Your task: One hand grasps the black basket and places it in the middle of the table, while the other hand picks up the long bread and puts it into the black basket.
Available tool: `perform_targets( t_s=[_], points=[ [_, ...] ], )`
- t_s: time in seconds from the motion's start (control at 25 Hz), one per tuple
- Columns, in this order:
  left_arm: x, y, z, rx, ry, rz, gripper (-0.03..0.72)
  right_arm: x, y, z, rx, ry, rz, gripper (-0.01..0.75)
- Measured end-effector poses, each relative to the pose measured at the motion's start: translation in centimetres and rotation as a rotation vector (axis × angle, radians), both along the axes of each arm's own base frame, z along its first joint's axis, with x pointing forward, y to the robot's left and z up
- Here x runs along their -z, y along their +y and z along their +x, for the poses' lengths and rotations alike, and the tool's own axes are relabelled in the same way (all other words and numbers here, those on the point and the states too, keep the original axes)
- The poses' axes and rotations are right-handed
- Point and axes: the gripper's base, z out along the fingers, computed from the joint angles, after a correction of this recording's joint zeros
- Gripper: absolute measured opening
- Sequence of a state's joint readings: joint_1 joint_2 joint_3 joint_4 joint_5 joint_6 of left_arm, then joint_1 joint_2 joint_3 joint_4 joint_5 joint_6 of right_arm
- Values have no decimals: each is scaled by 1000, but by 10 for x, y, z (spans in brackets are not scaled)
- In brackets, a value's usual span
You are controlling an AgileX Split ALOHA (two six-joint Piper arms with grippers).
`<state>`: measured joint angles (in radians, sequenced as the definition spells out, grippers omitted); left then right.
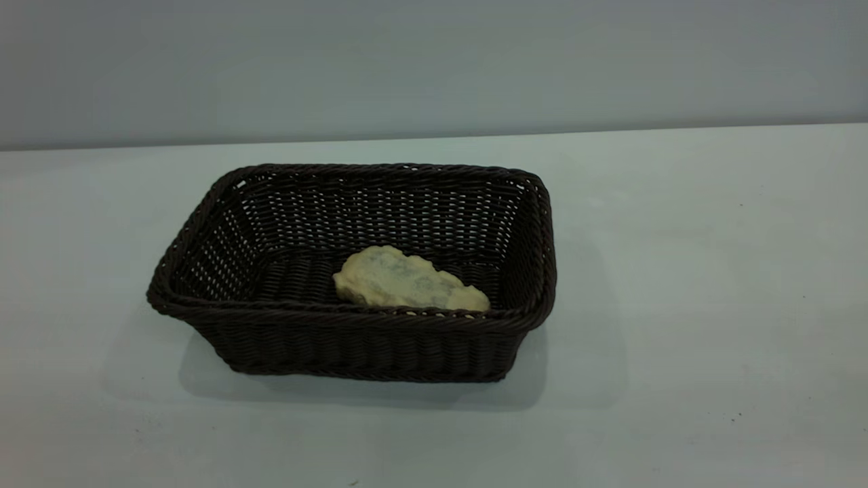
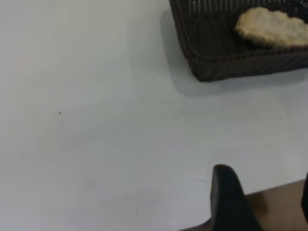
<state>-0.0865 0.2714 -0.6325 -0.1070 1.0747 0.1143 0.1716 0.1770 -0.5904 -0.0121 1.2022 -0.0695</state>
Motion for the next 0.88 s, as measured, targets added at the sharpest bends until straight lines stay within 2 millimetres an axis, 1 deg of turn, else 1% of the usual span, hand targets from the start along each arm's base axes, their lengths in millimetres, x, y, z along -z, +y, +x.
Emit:
perform_targets(
  t_s=[0.16, 0.32, 0.48, 0.68, 0.88],
  points=[
    [19, 1, -3, -4, 4, 6, 436, 15, 0, -1, 8, -34, 16, 463],
    [30, 2, -3, -9, 45, 23, 436, 20, 0, -1, 24, -42, 38, 463],
    [36, 7, -3, -40, 81, 73, 436, 26, 0, 1, 29, -33, 41, 463],
    [37, 9, -4, -104, 94, 38, 436, 27, 0, 1, 30, -34, 43, 463],
    [43, 9, -4, -114, 127, 34, 436, 27, 0, 1, 31, -34, 45, 463]
  ],
)
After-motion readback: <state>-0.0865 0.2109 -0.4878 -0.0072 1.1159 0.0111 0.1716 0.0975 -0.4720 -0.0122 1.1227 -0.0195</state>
